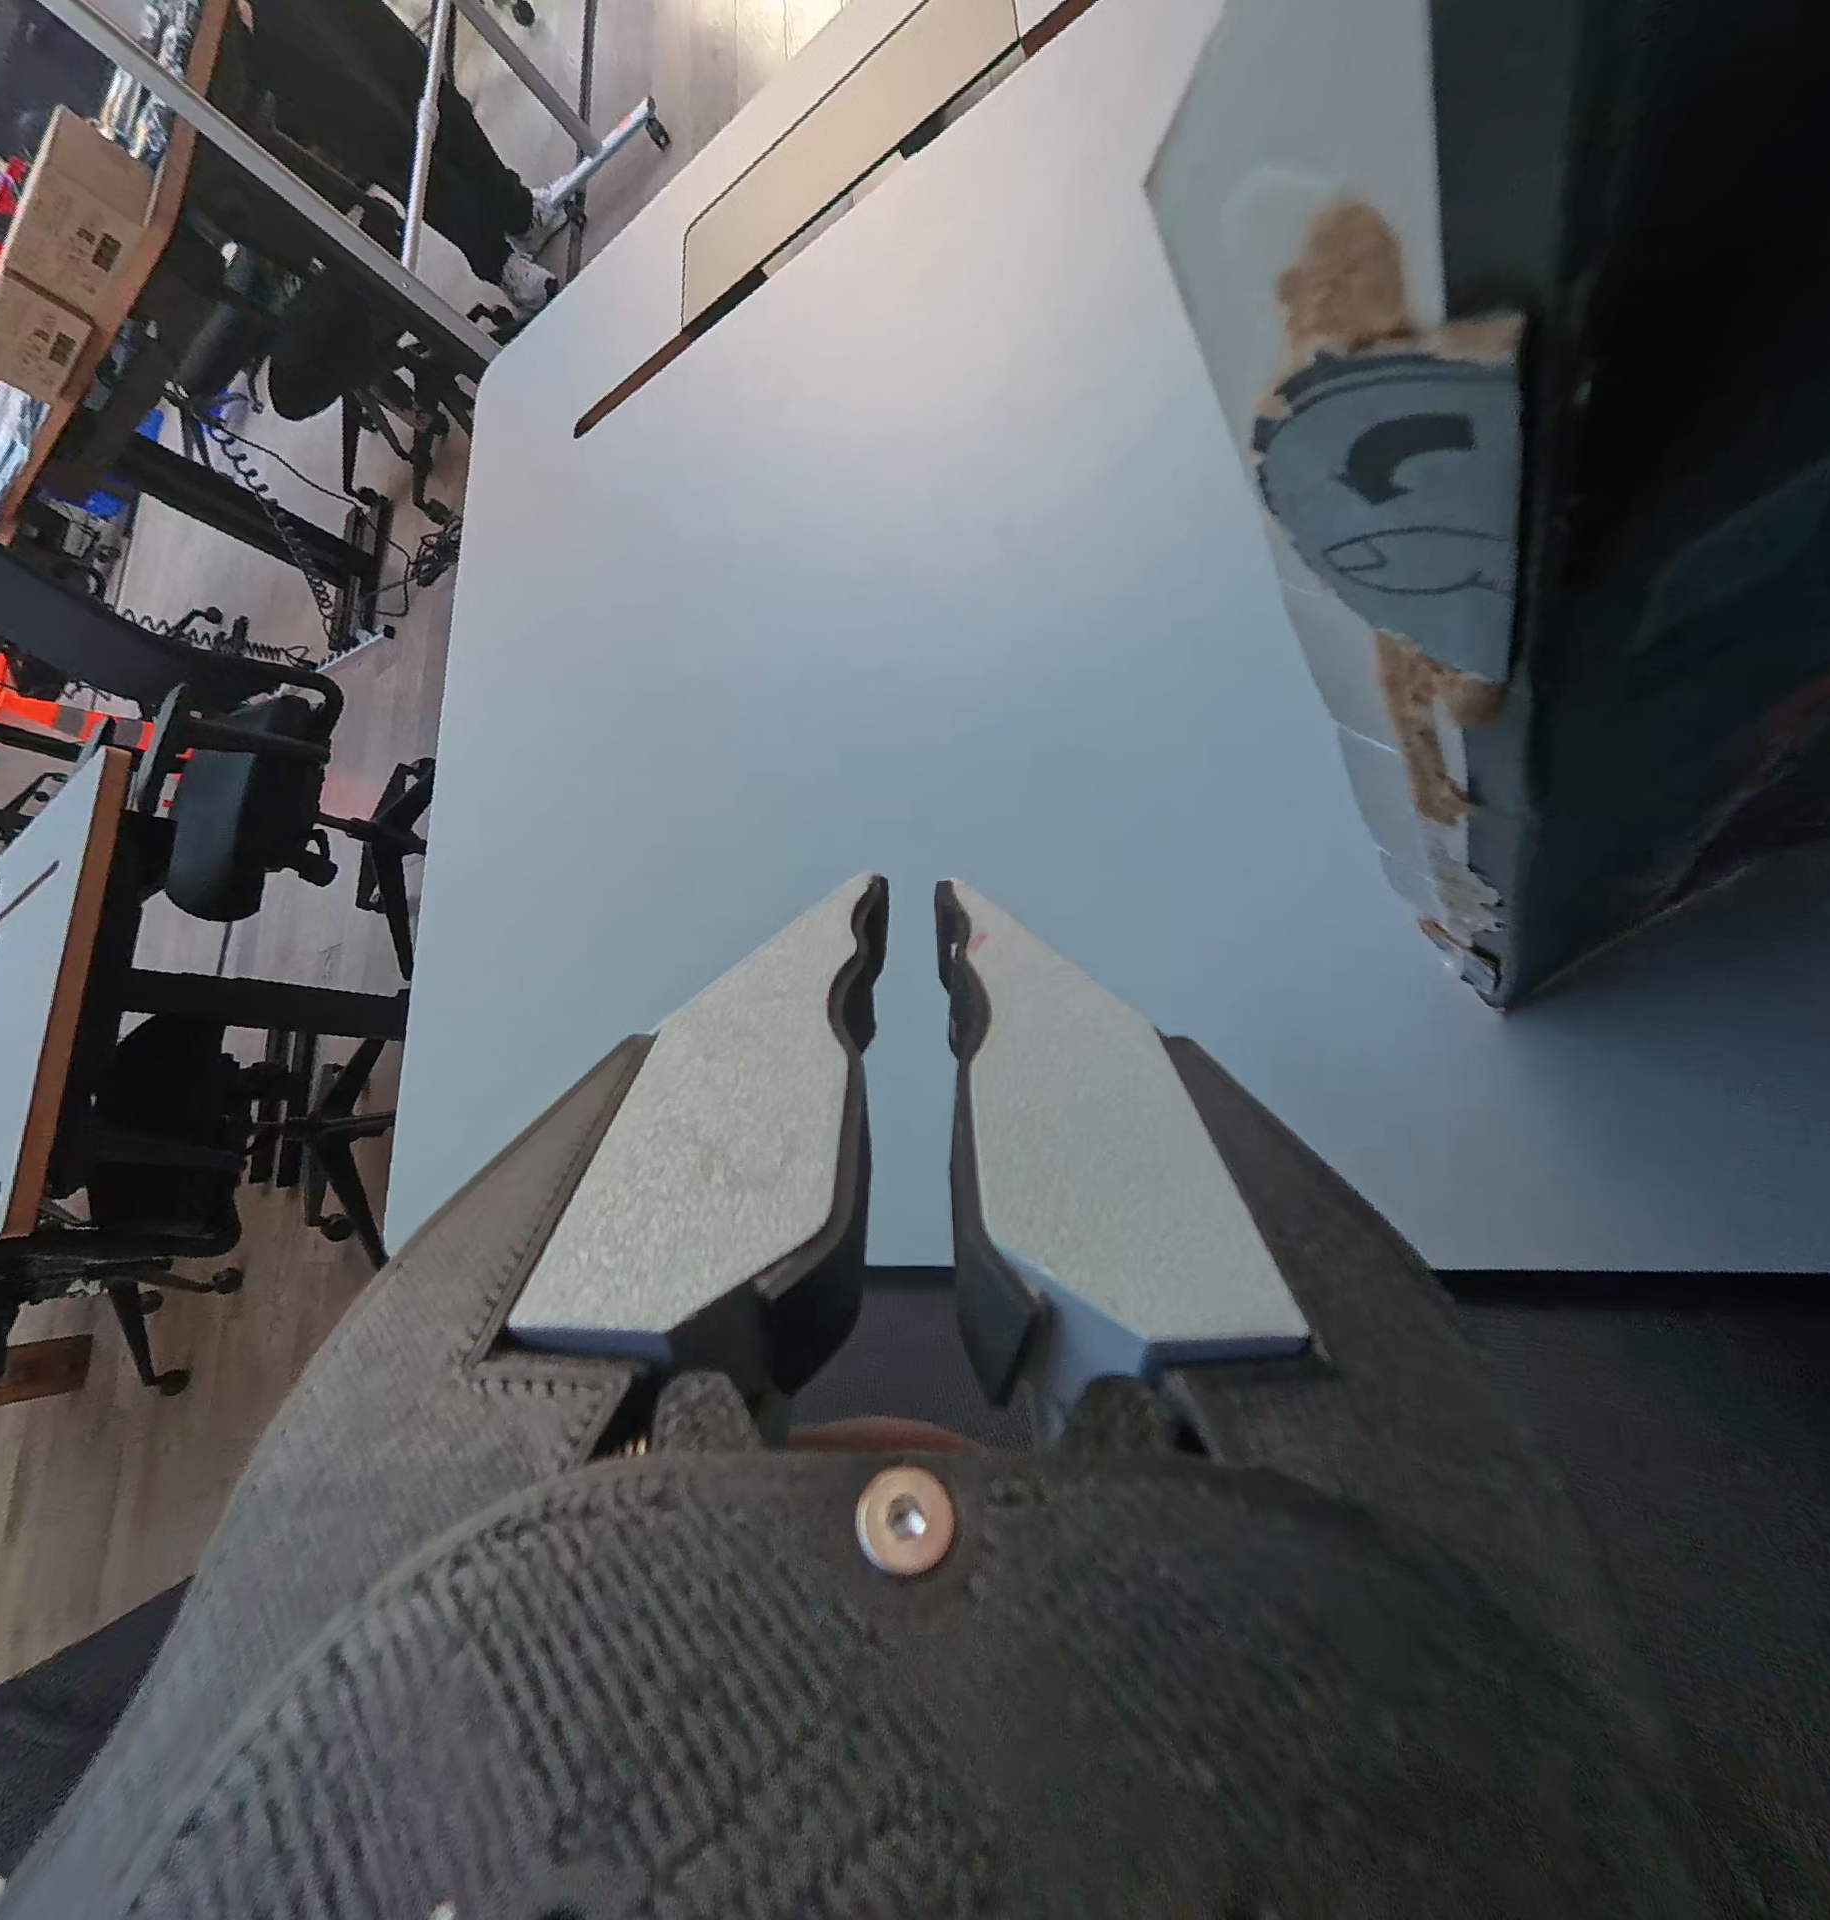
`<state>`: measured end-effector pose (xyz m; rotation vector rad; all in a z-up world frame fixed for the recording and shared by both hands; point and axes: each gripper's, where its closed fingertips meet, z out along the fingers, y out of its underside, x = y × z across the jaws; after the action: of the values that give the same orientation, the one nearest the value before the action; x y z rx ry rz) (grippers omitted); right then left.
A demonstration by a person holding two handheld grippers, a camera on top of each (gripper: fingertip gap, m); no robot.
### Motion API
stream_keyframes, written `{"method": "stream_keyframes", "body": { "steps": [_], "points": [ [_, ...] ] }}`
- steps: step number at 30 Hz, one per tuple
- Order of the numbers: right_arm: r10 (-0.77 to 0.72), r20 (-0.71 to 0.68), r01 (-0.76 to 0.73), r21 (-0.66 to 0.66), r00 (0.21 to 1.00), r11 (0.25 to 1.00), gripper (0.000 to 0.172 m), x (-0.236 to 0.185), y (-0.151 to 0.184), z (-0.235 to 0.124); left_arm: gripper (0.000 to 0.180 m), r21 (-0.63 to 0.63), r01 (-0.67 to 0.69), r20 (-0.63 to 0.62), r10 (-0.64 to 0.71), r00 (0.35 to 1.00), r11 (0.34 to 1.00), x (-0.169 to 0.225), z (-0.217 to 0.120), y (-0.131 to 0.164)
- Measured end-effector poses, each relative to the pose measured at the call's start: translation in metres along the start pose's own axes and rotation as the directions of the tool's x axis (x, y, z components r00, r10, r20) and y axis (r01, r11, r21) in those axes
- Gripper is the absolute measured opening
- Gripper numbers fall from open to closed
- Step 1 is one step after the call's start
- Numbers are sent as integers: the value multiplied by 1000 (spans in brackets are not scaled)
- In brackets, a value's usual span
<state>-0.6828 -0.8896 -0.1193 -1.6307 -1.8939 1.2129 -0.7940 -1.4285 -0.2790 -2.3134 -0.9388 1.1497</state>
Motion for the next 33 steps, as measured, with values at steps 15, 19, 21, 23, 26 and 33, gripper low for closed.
{"method": "stream_keyframes", "body": {
  "steps": [15,19,21,23,26,33],
  "points": [
    [74,-120,-93,-164,990,982,30,47,90,14,9,-22,-8,-24,8,1000,1000,4,-1,6],
    [-8,-60,-4,-206,998,979,26,65,97,33,8,28,-11,47,10,999,1000,-10,-8,-5],
    [-42,-34,33,-234,999,972,27,79,101,43,8,56,-12,105,6,994,998,-26,-19,-17],
    [-63,3,62,-234,998,970,28,90,103,53,9,66,6,168,-17,986,998,-45,-37,-31],
    [-65,63,77,-225,996,971,29,105,109,66,12,17,118,201,-119,972,993,-55,-64,-42],
    [-127,214,183,-269,969,946,34,120,138,105,41,-73,249,84,-243,966,966,-1,-117,-55]
  ]
}}
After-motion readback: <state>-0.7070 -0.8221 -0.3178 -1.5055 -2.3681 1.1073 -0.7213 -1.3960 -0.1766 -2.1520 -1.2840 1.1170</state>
